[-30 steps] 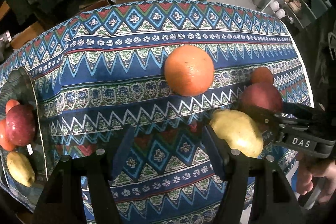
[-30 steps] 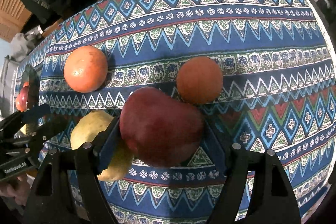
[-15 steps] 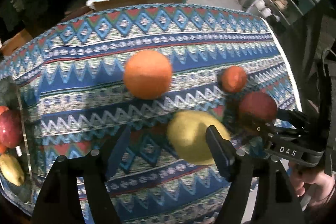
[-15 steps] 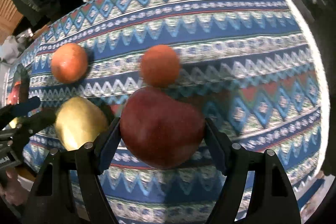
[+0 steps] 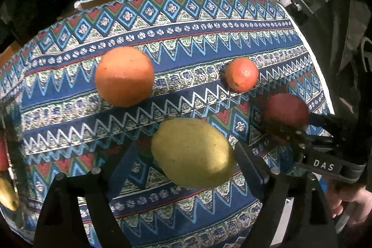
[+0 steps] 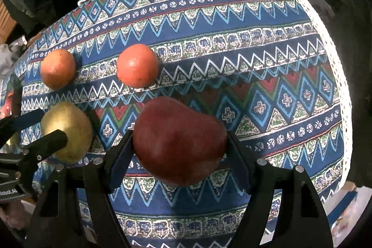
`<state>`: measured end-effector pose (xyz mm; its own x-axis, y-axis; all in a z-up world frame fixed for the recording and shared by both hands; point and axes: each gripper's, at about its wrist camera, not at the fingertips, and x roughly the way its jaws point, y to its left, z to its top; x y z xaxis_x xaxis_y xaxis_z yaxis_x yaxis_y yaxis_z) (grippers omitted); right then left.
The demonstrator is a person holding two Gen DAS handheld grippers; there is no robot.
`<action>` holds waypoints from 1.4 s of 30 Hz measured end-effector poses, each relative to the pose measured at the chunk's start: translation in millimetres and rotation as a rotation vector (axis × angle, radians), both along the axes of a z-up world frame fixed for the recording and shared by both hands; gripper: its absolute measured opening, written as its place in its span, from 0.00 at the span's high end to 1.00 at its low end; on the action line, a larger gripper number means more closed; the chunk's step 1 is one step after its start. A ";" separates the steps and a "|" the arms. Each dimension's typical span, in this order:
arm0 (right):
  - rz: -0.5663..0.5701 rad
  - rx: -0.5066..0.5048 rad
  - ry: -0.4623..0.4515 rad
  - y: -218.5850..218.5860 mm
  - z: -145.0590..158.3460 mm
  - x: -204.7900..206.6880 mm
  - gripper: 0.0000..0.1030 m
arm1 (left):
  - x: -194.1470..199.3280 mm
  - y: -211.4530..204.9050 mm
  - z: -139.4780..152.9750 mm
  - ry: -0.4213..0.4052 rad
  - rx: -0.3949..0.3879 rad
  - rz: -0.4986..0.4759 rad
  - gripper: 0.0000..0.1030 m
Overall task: Organize fruits
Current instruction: 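Grasp the yellow mango with the left tool while the right tool grasps another red apple, then lift the mango with the left tool while the right tool lifts the red apple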
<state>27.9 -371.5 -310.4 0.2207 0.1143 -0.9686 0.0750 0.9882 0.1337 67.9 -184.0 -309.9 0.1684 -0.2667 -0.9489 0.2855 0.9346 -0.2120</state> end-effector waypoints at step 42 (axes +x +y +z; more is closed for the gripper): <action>0.039 -0.003 -0.134 17.5 23.7 -2.1 0.26 | -13.4 7.1 4.3 -0.067 0.029 -0.055 0.19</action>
